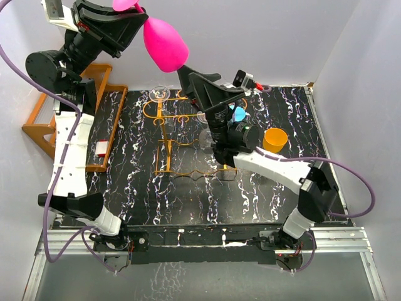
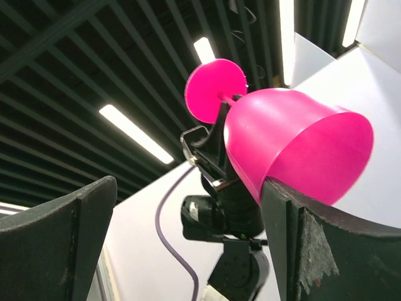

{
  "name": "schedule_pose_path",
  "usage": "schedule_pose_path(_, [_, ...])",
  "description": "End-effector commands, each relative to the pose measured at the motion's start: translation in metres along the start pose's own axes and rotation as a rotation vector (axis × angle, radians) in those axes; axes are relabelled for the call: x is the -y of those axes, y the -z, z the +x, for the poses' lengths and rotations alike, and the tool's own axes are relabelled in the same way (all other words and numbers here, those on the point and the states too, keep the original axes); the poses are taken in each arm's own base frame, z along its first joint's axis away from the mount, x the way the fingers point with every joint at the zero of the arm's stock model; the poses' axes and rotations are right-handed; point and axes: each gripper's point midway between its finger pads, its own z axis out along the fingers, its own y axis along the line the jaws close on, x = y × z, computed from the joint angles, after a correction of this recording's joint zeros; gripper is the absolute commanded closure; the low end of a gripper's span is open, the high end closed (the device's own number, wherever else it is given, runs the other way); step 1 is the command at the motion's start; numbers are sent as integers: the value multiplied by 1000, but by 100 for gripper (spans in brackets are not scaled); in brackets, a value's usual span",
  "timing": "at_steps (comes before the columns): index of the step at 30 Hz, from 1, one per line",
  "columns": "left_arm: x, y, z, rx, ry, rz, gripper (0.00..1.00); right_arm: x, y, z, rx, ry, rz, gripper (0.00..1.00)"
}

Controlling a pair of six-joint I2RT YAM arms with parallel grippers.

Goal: Place the wine glass upside down on the wine glass rack

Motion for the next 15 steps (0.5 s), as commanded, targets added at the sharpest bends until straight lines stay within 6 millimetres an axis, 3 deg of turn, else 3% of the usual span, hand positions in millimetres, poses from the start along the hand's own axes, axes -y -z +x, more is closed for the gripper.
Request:
schedule_pose_path(1, [-10,8,-14,-14,-136,-67,100,-44,-11,-15,-11,-34,-1,2])
schedule_pose_path(3, [-10,11,-15,-28,-148,-83,100,-29,-11,-4,-79,-39,109,2])
schedule_pose_path(7, [-7,14,-18,-36,-164,-101,100,-16,-6,15,-205,-34,227,2])
schedule_pose_path(15, [-9,17,-24,-29,-159,-120,100,-4,11,55,-435,-49,306,2])
